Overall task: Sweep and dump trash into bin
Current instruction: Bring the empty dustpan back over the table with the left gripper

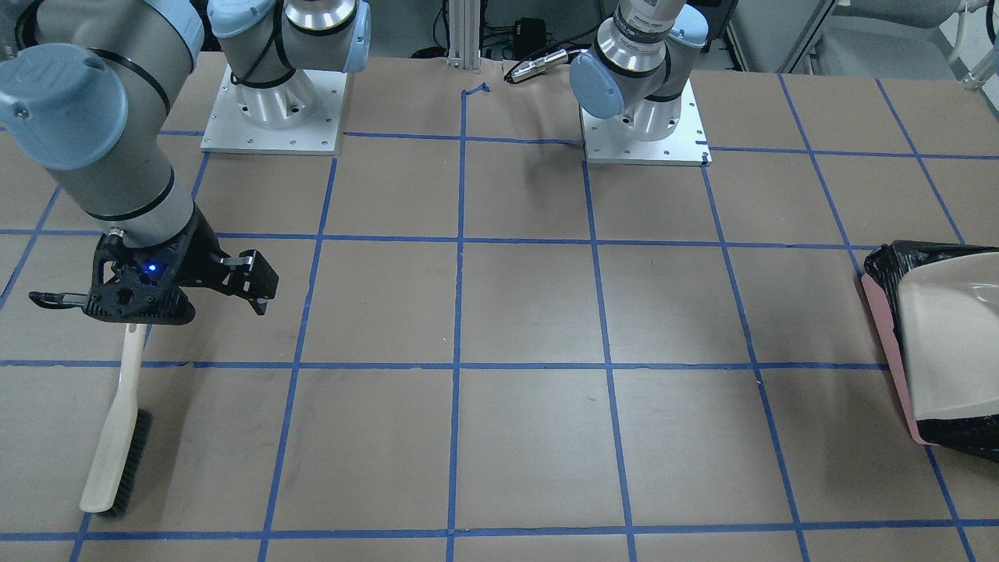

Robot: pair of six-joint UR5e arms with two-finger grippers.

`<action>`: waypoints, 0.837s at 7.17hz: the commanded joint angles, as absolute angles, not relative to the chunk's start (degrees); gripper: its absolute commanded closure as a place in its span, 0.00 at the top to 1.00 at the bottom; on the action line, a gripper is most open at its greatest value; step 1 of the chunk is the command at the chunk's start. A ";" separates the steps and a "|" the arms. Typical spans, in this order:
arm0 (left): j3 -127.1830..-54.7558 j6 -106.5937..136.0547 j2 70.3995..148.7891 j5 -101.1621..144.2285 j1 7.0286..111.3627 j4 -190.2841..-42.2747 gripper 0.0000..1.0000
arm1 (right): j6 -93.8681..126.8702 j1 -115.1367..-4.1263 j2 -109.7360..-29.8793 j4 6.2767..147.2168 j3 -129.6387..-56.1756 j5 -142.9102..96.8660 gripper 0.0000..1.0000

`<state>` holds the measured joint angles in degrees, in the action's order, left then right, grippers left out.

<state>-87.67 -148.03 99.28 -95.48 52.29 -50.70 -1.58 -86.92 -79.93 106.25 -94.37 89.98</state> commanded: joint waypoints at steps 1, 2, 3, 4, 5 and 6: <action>-86.57 -131.47 97.47 -90.10 56.30 -69.72 0.00 | -1.67 -86.92 -80.07 106.17 -93.96 90.00 1.00; -86.57 -123.39 97.47 -89.83 60.60 -75.70 0.00 | -1.67 -86.92 -80.07 106.17 -93.96 90.00 1.00; -87.18 -116.87 98.51 -87.04 63.86 -78.37 0.00 | -1.67 -86.92 -80.42 106.00 -94.04 89.91 1.00; -87.97 -111.85 99.48 -83.97 66.33 -79.70 0.00 | -1.58 -86.92 -80.94 105.56 -93.96 90.00 1.00; -89.20 -108.84 101.58 -83.76 68.79 -79.63 0.00 | -1.50 -87.01 -82.51 104.60 -94.04 90.00 1.00; -90.78 -105.50 104.56 -83.85 70.38 -78.32 0.00 | -0.97 -87.19 -85.31 100.41 -93.52 89.65 1.00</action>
